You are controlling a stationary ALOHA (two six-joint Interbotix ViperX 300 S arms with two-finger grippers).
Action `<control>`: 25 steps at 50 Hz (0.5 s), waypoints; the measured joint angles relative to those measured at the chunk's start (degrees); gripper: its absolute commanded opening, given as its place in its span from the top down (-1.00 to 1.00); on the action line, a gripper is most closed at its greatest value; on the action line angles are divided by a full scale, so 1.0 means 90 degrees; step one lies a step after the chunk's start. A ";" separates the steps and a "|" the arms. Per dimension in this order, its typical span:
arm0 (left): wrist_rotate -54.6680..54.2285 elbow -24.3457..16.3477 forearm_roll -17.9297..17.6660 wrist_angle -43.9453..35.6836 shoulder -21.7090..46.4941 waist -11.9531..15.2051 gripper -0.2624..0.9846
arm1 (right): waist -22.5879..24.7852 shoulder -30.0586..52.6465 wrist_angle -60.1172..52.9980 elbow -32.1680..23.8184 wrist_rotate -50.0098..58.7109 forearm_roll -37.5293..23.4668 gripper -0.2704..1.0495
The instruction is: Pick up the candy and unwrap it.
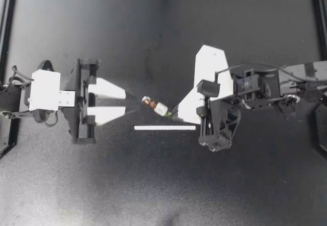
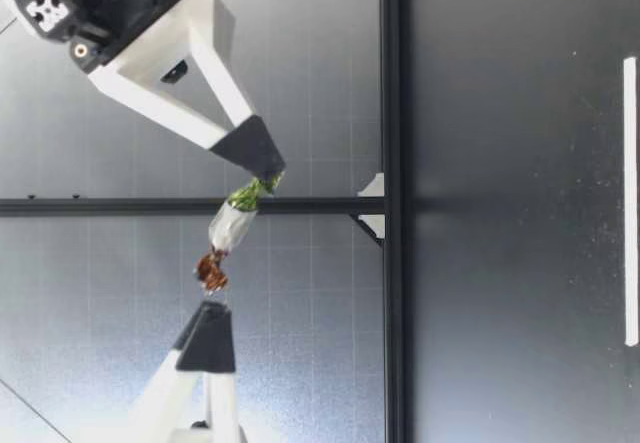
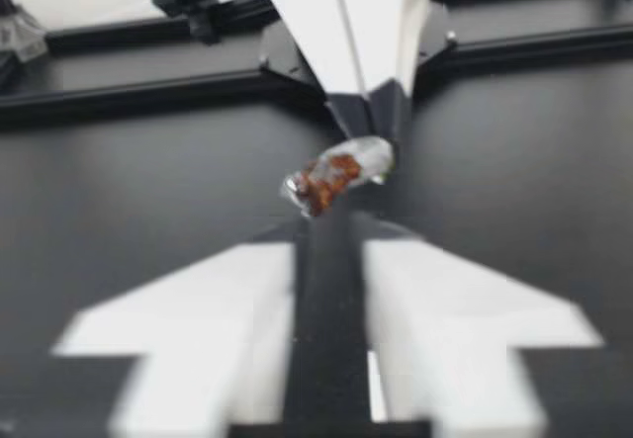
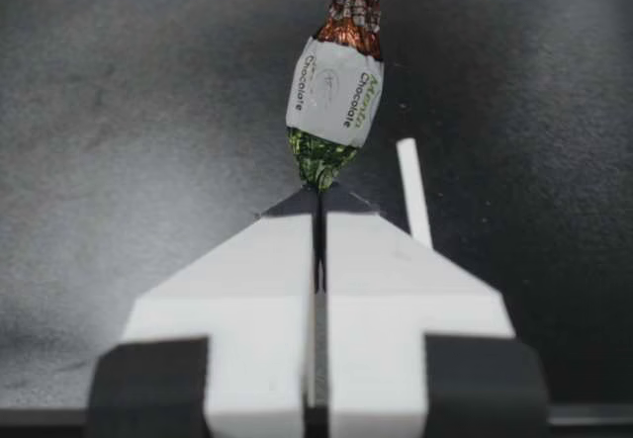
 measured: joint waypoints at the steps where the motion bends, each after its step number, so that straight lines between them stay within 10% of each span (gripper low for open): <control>1: -0.0010 -0.0020 -0.0010 0.0000 0.0020 0.0000 -0.22 | 0.0010 0.0010 0.0000 -0.0010 0.0000 0.0000 0.83; 25: -0.0127 -0.0254 -0.0078 0.0000 0.0342 0.0000 0.03 | 0.0059 0.0098 0.0000 -0.0059 0.0000 0.0000 0.83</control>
